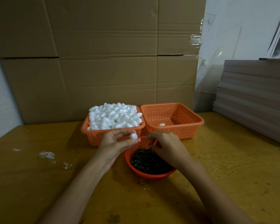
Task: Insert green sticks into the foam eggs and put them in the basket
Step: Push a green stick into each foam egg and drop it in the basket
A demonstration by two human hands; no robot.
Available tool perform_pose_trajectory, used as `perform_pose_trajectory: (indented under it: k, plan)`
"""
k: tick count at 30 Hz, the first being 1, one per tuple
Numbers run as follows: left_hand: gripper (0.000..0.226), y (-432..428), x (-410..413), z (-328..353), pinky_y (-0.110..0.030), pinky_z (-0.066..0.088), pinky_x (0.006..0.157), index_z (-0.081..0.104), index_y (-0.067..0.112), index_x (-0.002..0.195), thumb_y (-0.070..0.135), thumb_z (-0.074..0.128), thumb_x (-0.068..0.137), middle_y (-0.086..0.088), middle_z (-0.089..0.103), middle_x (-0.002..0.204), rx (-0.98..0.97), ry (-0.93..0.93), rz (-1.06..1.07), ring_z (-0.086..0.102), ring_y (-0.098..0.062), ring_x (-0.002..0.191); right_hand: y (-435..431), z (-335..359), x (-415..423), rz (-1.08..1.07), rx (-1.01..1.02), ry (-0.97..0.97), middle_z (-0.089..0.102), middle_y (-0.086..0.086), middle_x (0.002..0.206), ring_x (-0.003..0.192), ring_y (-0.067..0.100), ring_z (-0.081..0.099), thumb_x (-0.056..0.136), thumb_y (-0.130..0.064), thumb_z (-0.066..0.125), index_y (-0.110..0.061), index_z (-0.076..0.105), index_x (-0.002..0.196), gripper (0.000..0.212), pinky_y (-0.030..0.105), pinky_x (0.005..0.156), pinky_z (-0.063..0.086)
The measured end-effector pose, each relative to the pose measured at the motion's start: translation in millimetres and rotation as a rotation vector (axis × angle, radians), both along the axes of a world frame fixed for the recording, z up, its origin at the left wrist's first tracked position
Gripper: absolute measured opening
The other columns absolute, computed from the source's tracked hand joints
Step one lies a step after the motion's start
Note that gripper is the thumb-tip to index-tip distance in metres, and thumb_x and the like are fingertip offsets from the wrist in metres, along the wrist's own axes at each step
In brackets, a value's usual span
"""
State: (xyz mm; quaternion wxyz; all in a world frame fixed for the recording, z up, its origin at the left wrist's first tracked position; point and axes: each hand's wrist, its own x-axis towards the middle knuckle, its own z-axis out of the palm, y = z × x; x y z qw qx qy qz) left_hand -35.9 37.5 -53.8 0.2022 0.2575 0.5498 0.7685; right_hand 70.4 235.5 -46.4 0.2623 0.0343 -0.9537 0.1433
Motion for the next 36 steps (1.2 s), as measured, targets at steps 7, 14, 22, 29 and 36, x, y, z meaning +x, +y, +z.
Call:
perform_pose_trajectory:
  k: [7,14,22,29,36]
  plan:
    - [0.046,0.5,0.1,1.5,-0.028,0.063,0.082,0.082,0.017,0.105,0.012,0.096,0.061,-0.015,0.077,0.122,-0.005,0.039,-0.011,0.077,-0.037,0.109,-0.6,0.4,0.7,-0.005,-0.023,0.007,0.073,-0.013,0.104,0.095,0.006,0.067,0.091,-0.012,0.076,-0.027,0.074,0.114,0.028,0.032,0.078,0.056]
    - [0.049,0.6,0.3,-0.9,-0.041,0.061,0.098,0.081,0.013,0.106,0.014,0.095,0.06,-0.008,0.078,0.121,-0.064,0.13,0.041,0.076,-0.032,0.114,-0.2,0.2,0.9,-0.014,-0.028,0.003,0.074,-0.014,0.104,0.097,0.005,0.067,0.09,-0.013,0.077,-0.028,0.074,0.113,0.028,0.031,0.079,0.056]
    - [0.039,-0.2,-0.1,-2.7,-0.04,0.06,0.099,0.084,0.017,0.102,0.013,0.094,0.065,-0.004,0.08,0.118,-0.122,0.205,0.076,0.076,-0.023,0.112,0.5,0.4,-0.4,-0.021,-0.017,0.0,0.074,-0.014,0.105,0.096,0.004,0.067,0.091,-0.014,0.077,-0.026,0.076,0.108,0.022,0.026,0.081,0.055]
    - [0.031,1.2,1.9,-2.3,-0.029,0.064,0.08,0.085,0.021,0.096,0.019,0.093,0.066,-0.004,0.082,0.107,-0.149,0.264,0.109,0.079,-0.02,0.096,0.3,1.0,-0.9,-0.018,-0.014,-0.011,0.074,-0.014,0.102,0.092,0.003,0.066,0.091,-0.018,0.079,-0.027,0.077,0.102,0.015,0.024,0.079,0.054]
    - [0.025,0.9,4.4,0.5,-0.021,0.06,0.073,0.085,0.018,0.096,0.022,0.092,0.073,-0.006,0.082,0.102,-0.135,0.258,0.121,0.077,-0.013,0.086,-0.2,1.0,-0.3,-0.011,-0.026,0.003,0.065,-0.014,0.1,0.086,0.002,0.057,0.09,-0.021,0.08,-0.03,0.075,0.096,0.012,0.023,0.074,0.048]
